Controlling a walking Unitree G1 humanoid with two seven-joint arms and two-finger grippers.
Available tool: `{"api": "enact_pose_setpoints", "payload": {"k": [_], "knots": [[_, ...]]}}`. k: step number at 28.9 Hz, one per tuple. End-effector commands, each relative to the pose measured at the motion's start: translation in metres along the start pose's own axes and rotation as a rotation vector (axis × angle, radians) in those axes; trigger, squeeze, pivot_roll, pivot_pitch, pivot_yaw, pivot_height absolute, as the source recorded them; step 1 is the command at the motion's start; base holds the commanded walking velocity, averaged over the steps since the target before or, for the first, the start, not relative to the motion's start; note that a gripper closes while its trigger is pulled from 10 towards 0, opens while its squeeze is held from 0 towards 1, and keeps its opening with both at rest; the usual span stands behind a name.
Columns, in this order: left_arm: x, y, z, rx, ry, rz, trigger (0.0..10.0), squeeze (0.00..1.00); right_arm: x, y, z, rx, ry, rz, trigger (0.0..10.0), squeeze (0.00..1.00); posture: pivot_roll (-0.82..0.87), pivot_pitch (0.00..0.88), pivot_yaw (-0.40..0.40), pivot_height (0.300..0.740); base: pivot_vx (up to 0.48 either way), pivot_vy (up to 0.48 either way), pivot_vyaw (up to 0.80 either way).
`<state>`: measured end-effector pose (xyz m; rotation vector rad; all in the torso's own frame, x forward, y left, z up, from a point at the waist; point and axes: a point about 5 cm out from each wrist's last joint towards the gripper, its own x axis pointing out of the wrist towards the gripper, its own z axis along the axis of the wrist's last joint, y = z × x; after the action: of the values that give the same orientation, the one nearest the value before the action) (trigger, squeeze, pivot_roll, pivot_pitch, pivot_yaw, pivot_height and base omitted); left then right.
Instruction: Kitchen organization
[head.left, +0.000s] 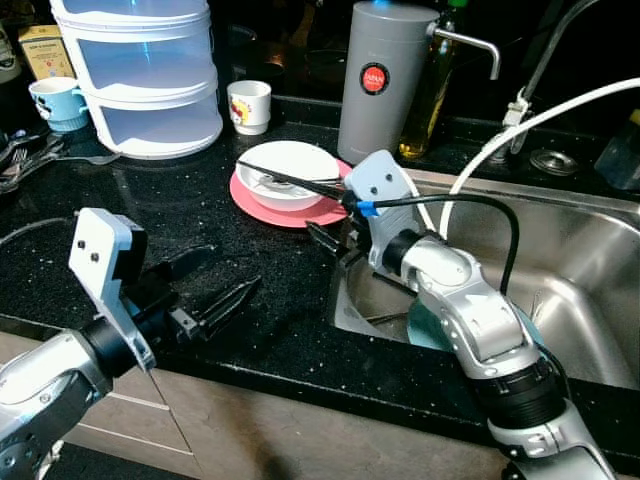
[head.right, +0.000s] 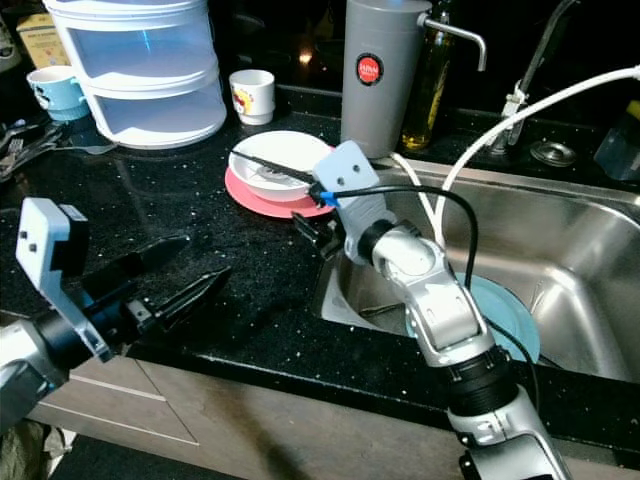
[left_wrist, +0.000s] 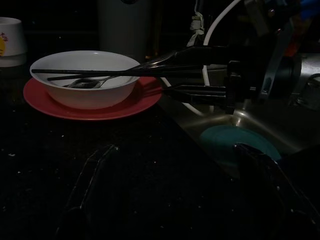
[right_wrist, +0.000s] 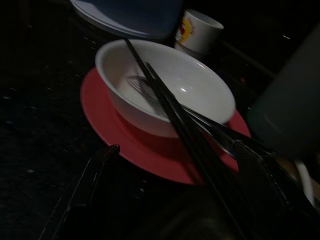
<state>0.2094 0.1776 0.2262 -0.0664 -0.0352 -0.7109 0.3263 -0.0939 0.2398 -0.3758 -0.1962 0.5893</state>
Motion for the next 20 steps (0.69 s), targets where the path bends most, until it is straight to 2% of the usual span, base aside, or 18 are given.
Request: {"api": "enact_pose_setpoints", "payload": {"k": [1,2,3,13,14,16,17,20], "knots": [[0.0,-0.001,-0.001,0.001,0.006,-0.003,10.0,0.0,0.002,-0.004,0.003,-0.019,-0.015,-0.02,7.6,0.0,0.08,0.0,-0.049,0.74,0.0,0.0,0.0],[0.0,-0.001,-0.001,0.001,0.006,-0.003,10.0,0.0,0.002,-0.004,0.003,-0.019,-0.015,-0.02,7.6,0.0,0.08,0.0,-0.049,0.74,0.0,0.0,0.0],[0.001,-0.001,-0.001,0.002,0.006,-0.005,10.0,0.0,0.002,-0.004,0.002,-0.022,-0.011,-0.024,10.0,0.0,0.08,0.0,-0.049,0.74,0.0,0.0,0.0],[0.001,-0.002,-0.002,0.0,0.009,-0.01,10.0,0.0,0.001,-0.006,-0.008,-0.046,0.044,-0.025,10.0,0.0,0.08,0.0,-0.047,0.74,0.0,0.0,0.0],[0.002,-0.002,-0.002,0.0,0.009,-0.011,10.0,0.0,0.001,-0.007,-0.008,-0.046,0.046,-0.028,7.5,0.0,0.08,0.0,-0.047,0.74,0.0,0.0,0.0],[0.002,-0.002,-0.002,0.0,0.009,-0.011,10.0,0.0,0.001,-0.007,-0.008,-0.046,0.046,-0.028,7.5,0.0,0.08,0.0,-0.047,0.74,0.0,0.0,0.0],[0.002,-0.002,-0.002,0.001,0.007,-0.013,10.0,0.0,0.001,-0.008,-0.007,-0.044,0.041,-0.038,0.0,0.0,0.09,0.0,-0.05,0.74,0.0,0.0,0.0],[0.002,-0.002,-0.001,0.004,0.005,-0.011,10.0,0.0,0.002,-0.009,-0.007,-0.043,0.035,-0.041,0.0,0.0,0.08,0.0,-0.05,0.74,0.0,0.0,0.0]]}}
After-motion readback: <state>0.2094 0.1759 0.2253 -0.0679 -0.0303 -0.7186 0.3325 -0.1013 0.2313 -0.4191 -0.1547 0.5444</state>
